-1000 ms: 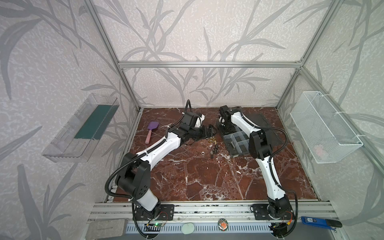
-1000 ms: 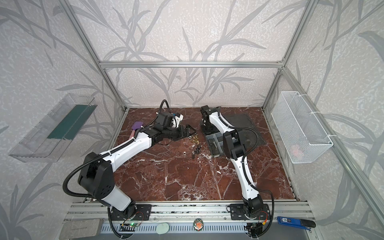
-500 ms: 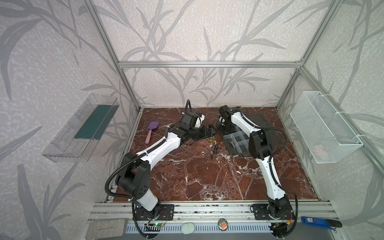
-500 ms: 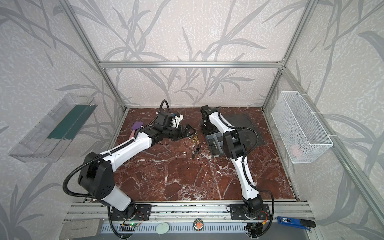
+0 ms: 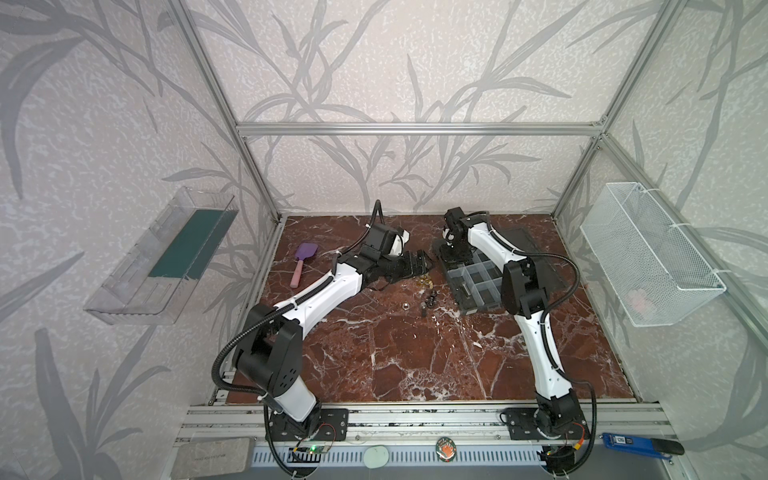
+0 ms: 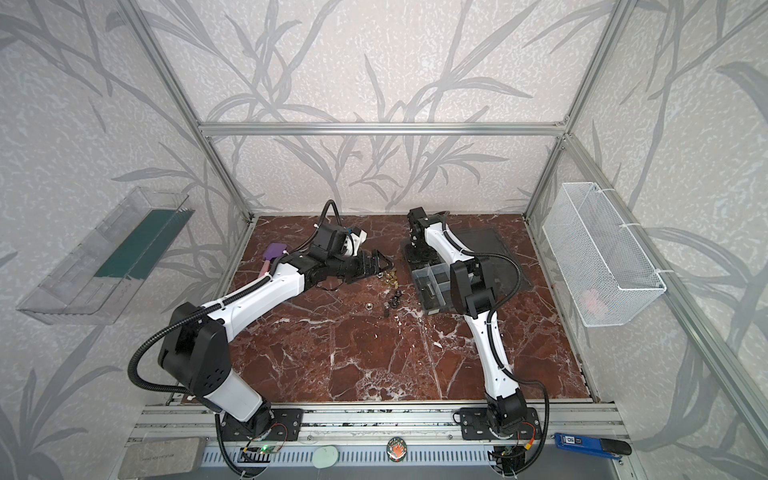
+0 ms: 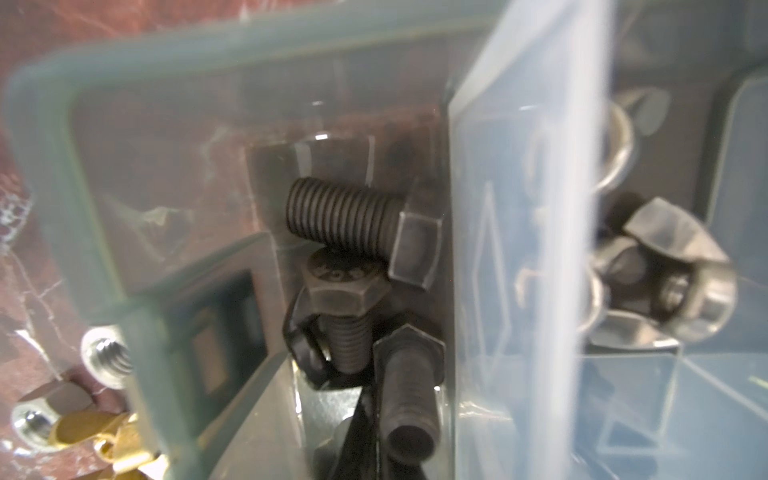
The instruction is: Sort the screws and nuts into containers
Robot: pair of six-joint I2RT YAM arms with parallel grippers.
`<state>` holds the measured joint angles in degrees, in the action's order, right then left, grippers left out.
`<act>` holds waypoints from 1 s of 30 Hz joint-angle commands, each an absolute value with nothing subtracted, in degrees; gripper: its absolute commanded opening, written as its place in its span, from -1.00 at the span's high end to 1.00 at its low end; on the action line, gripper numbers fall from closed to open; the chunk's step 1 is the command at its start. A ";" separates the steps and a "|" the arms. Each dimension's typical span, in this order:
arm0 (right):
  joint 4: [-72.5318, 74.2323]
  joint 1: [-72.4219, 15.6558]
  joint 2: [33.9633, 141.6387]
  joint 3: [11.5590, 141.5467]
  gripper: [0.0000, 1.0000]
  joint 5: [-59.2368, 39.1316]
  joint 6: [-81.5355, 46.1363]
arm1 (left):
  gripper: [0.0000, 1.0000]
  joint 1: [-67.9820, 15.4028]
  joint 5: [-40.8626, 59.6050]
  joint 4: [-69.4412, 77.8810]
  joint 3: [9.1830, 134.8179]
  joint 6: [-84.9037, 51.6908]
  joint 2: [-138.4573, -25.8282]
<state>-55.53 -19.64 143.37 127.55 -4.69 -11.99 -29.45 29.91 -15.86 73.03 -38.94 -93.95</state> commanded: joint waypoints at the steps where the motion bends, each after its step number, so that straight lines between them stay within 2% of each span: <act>1: -56.07 -18.20 140.49 126.97 0.91 -5.40 -11.94 | -0.99 -29.18 29.01 -16.86 75.79 -38.02 -95.26; 10: -55.52 -17.67 135.86 125.42 0.90 -7.95 -11.94 | -0.99 -29.18 28.30 -17.14 77.91 -38.44 -96.00; 18: -56.41 -17.75 134.07 125.13 0.90 -8.35 -12.11 | -0.98 -29.18 27.59 -16.18 74.37 -41.28 -90.47; 27: -54.27 -17.85 133.12 121.91 0.66 -8.82 -15.47 | -0.98 -27.46 32.00 -18.21 74.89 -41.51 -88.22; 30: -52.20 -17.84 132.65 119.89 0.63 -10.28 -16.91 | -0.99 -24.91 34.16 -17.10 75.67 -41.58 -90.05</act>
